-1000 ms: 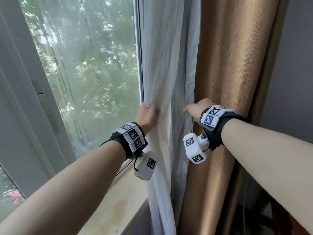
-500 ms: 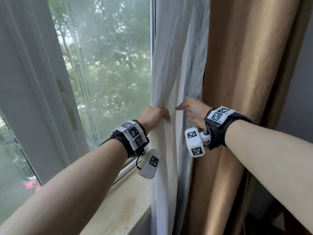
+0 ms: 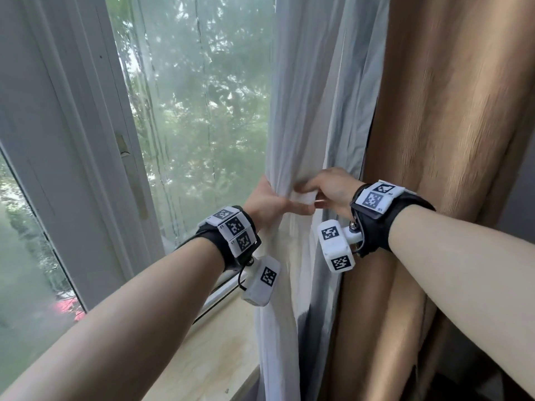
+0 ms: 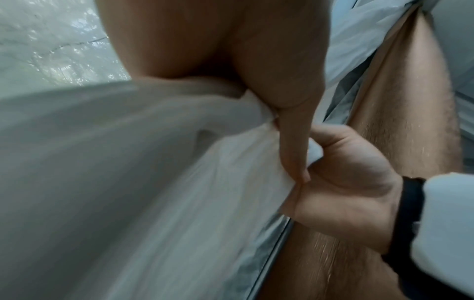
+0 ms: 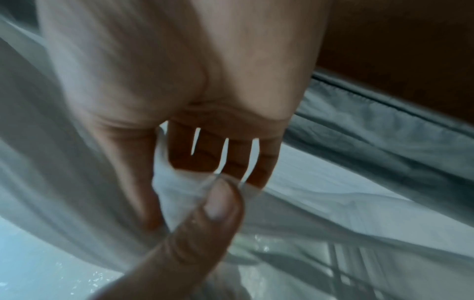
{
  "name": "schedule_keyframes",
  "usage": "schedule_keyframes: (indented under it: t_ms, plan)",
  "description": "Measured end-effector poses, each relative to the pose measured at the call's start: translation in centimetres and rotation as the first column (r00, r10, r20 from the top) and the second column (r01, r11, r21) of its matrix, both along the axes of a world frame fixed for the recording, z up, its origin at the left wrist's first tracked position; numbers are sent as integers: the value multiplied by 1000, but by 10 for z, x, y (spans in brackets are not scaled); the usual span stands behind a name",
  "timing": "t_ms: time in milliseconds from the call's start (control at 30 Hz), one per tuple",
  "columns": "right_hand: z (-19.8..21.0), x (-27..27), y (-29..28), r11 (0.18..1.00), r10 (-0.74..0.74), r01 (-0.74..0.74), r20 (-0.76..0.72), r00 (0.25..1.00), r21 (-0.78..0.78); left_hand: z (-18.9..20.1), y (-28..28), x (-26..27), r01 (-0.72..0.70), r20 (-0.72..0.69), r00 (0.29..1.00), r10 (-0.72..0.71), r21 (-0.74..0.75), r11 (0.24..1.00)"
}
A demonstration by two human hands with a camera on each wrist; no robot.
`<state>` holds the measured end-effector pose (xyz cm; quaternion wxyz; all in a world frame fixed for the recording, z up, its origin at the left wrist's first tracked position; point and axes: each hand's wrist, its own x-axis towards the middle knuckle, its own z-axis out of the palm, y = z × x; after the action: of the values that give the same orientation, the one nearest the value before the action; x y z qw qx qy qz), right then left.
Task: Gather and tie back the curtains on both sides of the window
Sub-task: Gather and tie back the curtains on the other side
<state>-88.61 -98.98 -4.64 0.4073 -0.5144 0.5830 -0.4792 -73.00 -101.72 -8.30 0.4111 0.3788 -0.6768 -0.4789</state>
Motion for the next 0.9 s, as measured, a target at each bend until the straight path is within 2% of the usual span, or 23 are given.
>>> schedule_keyframes:
  t_ms: [167,233,300,367,433,533,633,733,900]
  plan:
    - [1,4,2,968,229,-235,76,971,91,2,2,-3,-28,112,993,28,-7,1000]
    - [2,-1,2,971,216,-223,82,973,86,1,-1,-5,-52,143,988,51,1,999]
    - [0,-10,-1,997,65,-67,70,995,24,0,-6,-7,-77,132,989,74,22,997]
    - [-3,-18,-8,993,-110,107,-43,993,-51,-2,-9,-8,-93,123,989,88,37,995]
    - [-7,-21,-13,985,-170,168,-93,981,-37,-3,-10,-10,-71,115,991,65,42,997]
    - [-9,-18,-14,988,-153,152,32,988,28,-5,-8,-14,-21,99,995,17,38,999]
    - [-10,-9,-12,996,-66,58,122,990,71,-7,-8,-18,51,34,998,-52,53,997]
    - [-8,-4,-10,999,-33,33,82,996,11,-8,-12,-19,50,-15,999,-49,64,997]
    - [-4,1,-2,999,34,-33,6,999,-26,-8,-16,-24,-43,32,999,42,45,998]
